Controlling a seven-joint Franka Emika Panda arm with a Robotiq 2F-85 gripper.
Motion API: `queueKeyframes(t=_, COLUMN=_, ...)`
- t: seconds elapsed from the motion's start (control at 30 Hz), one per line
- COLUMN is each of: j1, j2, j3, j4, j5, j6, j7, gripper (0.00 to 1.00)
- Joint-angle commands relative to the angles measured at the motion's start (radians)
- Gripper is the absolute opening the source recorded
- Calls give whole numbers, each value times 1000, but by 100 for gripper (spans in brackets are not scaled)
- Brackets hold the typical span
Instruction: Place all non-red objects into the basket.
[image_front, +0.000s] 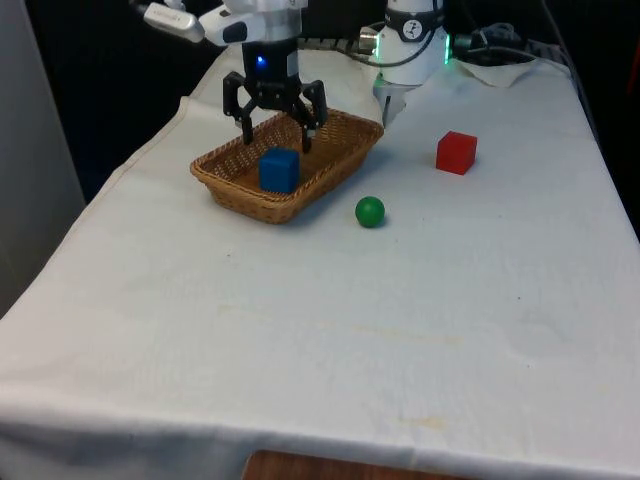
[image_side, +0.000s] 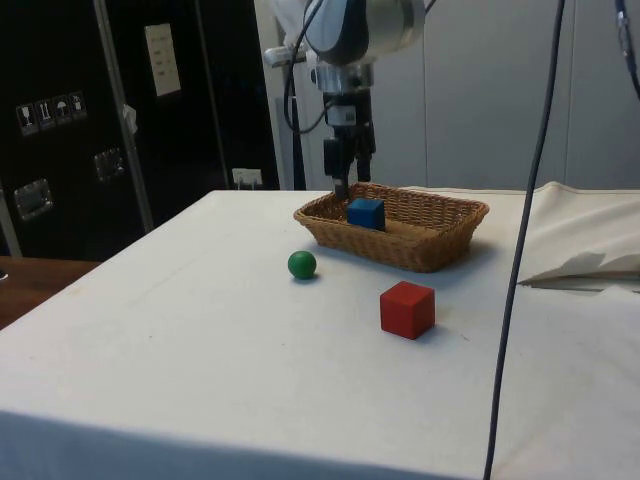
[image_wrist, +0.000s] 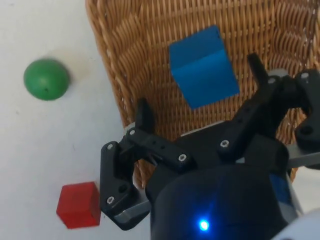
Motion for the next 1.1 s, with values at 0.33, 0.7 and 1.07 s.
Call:
queueKeyframes(t=0.33, j1=13, j2=-91, j3=-7, j4=0, j5=-61, j6=-71, j7=47, gripper=100)
queueKeyframes(t=0.7, j1=31, j2=-114, j3=30, j4=1, j5=-99, j6=-72, j7=121, gripper=100)
queueKeyframes(t=1.07, j1=47, j2=-113, j3=79, j4=2, j5=-119, j6=-63, j7=191, gripper=100)
